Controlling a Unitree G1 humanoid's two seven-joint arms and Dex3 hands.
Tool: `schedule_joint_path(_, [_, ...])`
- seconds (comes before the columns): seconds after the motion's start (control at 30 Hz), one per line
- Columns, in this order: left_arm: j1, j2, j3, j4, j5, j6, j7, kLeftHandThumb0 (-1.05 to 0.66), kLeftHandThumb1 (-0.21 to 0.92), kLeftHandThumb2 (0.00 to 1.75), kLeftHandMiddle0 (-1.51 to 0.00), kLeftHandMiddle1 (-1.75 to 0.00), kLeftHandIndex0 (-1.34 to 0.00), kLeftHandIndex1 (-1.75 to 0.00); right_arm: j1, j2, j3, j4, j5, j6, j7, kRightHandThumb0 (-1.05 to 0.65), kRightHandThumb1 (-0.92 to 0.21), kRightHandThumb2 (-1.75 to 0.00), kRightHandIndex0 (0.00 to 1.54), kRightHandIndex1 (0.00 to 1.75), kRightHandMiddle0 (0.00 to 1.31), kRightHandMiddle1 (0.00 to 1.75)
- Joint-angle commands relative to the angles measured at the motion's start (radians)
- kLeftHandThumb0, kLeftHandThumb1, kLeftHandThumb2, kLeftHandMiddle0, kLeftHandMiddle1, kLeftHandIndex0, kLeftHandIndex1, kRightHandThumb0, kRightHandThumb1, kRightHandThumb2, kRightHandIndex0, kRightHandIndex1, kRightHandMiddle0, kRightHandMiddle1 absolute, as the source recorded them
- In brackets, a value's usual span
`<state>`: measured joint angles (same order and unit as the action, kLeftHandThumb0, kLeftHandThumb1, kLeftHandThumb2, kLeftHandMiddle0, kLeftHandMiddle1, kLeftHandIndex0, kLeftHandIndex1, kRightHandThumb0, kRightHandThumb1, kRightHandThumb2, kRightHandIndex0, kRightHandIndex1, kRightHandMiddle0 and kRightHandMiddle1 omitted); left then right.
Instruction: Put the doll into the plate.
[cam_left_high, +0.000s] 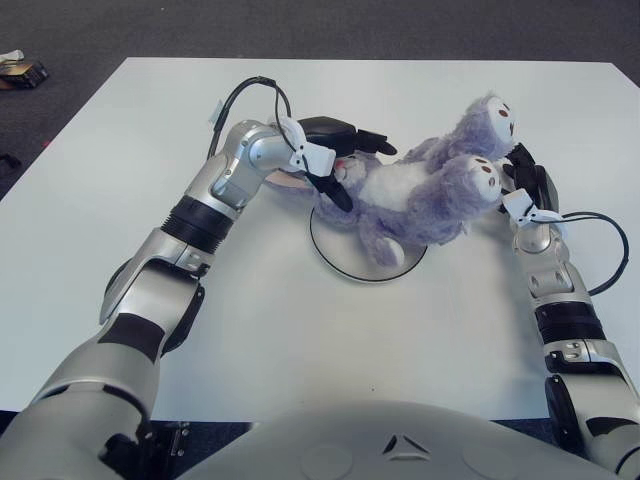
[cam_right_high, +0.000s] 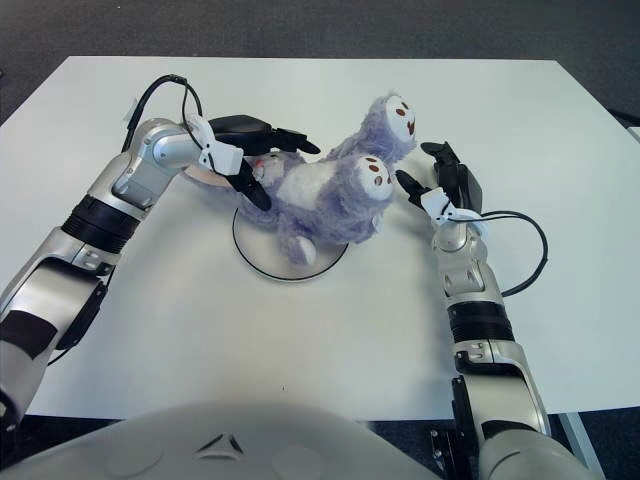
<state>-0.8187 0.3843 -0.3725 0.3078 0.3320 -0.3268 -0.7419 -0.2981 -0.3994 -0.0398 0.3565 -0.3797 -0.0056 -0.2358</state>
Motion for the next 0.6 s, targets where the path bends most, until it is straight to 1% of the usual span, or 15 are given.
schedule_joint_path(0.0, [-0.020, 0.010, 0.006, 0.005, -0.009, -0.002, -0.010, -0.53, 0.83, 0.00, -0.38, -0.02, -0.34, -0.14, 0.005, -0.004, -0.001, 0.016, 0.009, 0.006, 0.014, -0.55, -0.92, -0.46, 0.65, 0.01, 0.30, 0.46])
schedule_joint_path(0.03, [-0.027, 0.012, 0.012, 0.009, -0.033, 0.011, -0.034, -0.53, 0.83, 0.00, -0.38, -0.02, -0.34, -0.14, 0.004, -0.003, 0.000, 0.018, 0.008, 0.007, 0.014, -0.55, -0.92, -0.46, 0.65, 0.01, 0.30, 0.46])
schedule_joint_path(0.13, [-0.039, 0.015, 0.026, 0.018, -0.083, 0.037, -0.082, -0.57, 0.82, 0.00, -0.31, -0.01, -0.31, -0.11, 0.004, -0.004, 0.000, 0.019, 0.009, 0.007, 0.015, -0.54, -0.92, -0.46, 0.65, 0.01, 0.30, 0.46])
schedule_joint_path(0.27, [-0.052, 0.027, 0.043, 0.030, -0.132, 0.044, -0.124, -0.59, 0.82, 0.00, -0.29, 0.00, -0.30, -0.09, 0.004, -0.003, 0.000, 0.015, 0.008, 0.011, 0.017, -0.54, -0.92, -0.46, 0.65, 0.01, 0.30, 0.46])
schedule_joint_path(0.37, [-0.054, 0.031, 0.047, 0.031, -0.144, 0.044, -0.136, -0.61, 0.81, 0.00, -0.28, 0.00, -0.30, -0.08, 0.006, -0.003, 0.000, 0.013, 0.008, 0.011, 0.018, -0.54, -0.92, -0.46, 0.65, 0.00, 0.30, 0.45])
schedule_joint_path(0.43, [-0.057, 0.047, 0.093, 0.030, -0.233, 0.057, -0.187, -0.63, 0.81, 0.00, -0.27, 0.00, -0.30, -0.08, 0.007, -0.003, 0.000, 0.010, 0.007, 0.014, 0.019, -0.54, -0.92, -0.46, 0.65, 0.00, 0.30, 0.45])
schedule_joint_path(0.5, [-0.060, 0.058, 0.129, 0.025, -0.294, 0.071, -0.221, -0.66, 0.81, 0.00, -0.26, 0.00, -0.30, -0.07, 0.007, -0.002, 0.000, 0.009, 0.007, 0.016, 0.019, -0.54, -0.92, -0.46, 0.65, 0.00, 0.30, 0.45])
schedule_joint_path(0.57, [-0.063, 0.064, 0.144, 0.022, -0.319, 0.082, -0.234, -0.68, 0.82, 0.00, -0.25, 0.00, -0.30, -0.07, 0.007, -0.002, 0.000, 0.008, 0.007, 0.017, 0.020, -0.54, -0.92, -0.46, 0.65, 0.00, 0.30, 0.45])
